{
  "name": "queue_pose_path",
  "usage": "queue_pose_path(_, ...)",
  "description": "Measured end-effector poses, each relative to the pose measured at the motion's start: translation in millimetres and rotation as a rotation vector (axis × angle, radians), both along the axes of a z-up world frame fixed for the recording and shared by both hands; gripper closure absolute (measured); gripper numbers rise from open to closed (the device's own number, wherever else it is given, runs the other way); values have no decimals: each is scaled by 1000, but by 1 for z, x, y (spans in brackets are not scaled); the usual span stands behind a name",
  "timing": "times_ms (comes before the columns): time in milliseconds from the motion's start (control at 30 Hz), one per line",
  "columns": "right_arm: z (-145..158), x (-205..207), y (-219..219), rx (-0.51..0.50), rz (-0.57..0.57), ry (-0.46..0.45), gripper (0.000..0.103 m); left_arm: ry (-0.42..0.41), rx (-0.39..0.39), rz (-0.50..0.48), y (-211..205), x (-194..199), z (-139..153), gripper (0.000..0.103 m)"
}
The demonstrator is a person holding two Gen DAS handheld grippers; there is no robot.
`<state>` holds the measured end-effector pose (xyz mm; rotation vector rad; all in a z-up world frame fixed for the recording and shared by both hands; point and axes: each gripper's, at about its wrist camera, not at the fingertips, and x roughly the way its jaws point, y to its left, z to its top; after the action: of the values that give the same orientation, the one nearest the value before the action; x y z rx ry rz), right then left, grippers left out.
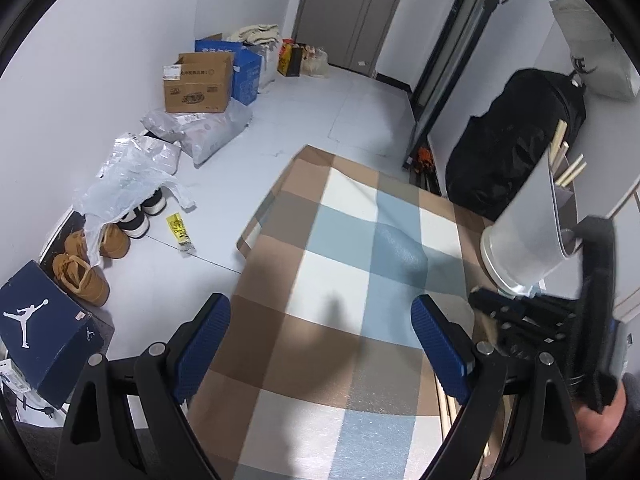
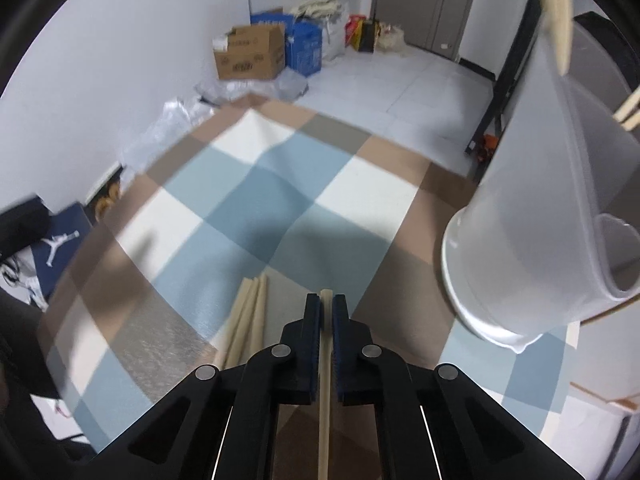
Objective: Organize utensils
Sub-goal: 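Grasp a chopstick with the right tool while the left tool hovers over the pile, then lift the right tool's chopstick toward the holder while the left tool approaches the pile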
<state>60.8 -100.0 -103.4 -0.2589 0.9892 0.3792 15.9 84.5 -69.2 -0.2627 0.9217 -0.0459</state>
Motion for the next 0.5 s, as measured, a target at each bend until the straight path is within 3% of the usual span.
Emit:
queue_pose_path(300, 55, -29, -12, 133, 22, -133, 98, 102, 39, -117, -41, 10, -18, 14)
queue_pose_path(500, 80, -37, -35, 268, -11, -184, 98, 166, 51, -136, -62, 17, -28, 14)
